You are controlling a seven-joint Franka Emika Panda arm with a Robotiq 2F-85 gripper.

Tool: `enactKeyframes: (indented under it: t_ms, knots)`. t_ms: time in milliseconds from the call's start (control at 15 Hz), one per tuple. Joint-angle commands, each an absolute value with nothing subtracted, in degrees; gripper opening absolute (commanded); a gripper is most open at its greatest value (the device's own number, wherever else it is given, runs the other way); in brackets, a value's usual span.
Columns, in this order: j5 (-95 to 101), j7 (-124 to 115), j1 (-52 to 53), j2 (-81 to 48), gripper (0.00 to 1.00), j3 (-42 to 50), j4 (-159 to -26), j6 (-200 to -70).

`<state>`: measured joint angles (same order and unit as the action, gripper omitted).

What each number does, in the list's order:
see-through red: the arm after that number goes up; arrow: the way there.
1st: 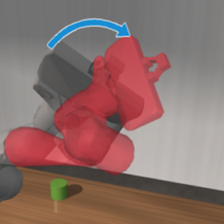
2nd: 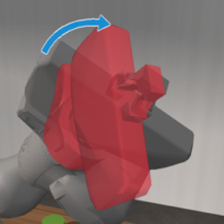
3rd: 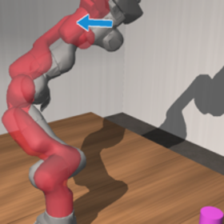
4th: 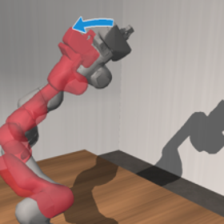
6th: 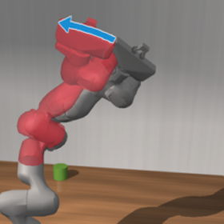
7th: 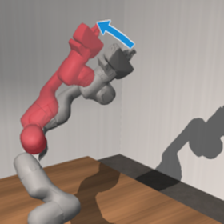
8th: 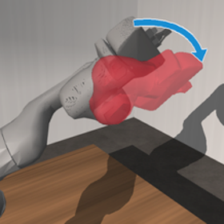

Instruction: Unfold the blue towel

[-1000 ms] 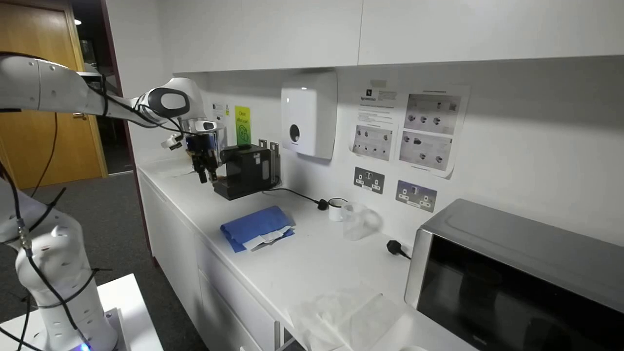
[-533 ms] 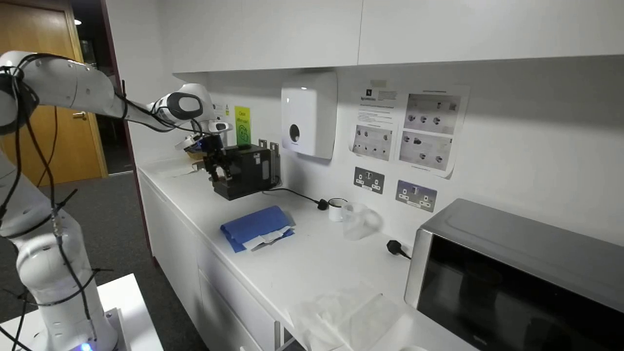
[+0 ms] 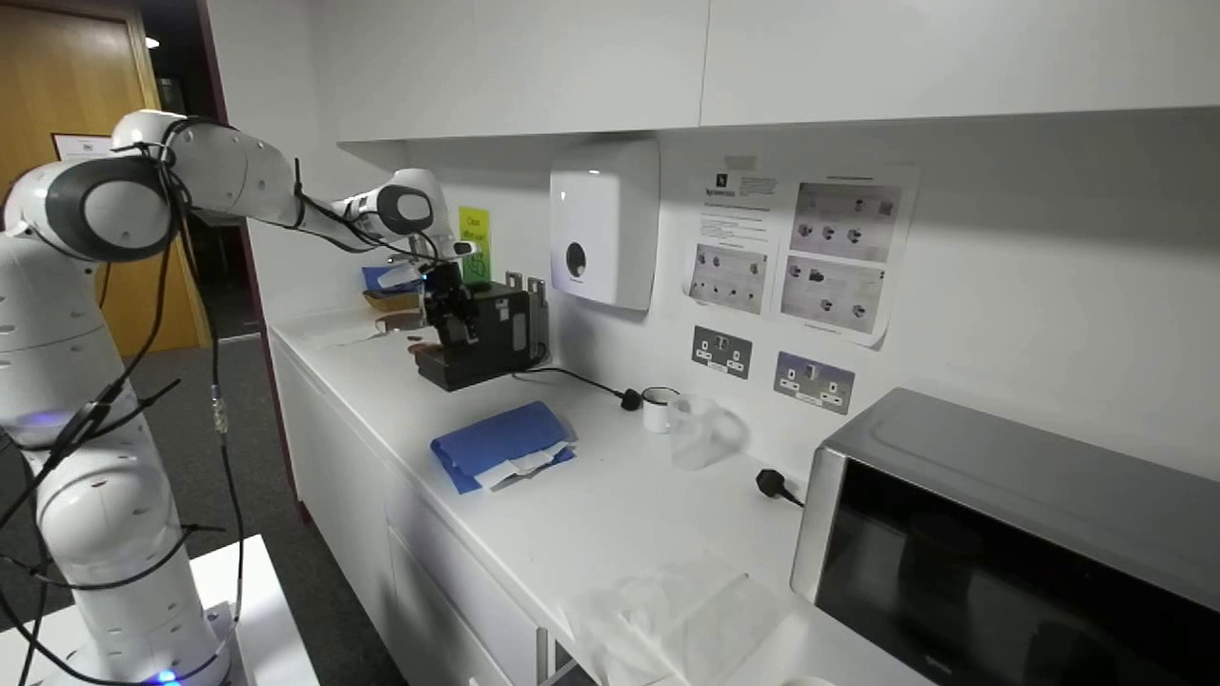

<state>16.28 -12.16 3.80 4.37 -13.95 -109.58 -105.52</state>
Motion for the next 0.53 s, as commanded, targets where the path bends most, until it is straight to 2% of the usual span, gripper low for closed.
enactKeyframes:
  t_ms: [0, 467]
  knots:
    - [16.12, -13.31, 5.52, -2.39, 1.0, -12.11, -103.34, -103.91]
    - [13.84, -12.21, 4.56, -0.93, 1.0, -7.69, -110.47, -107.45]
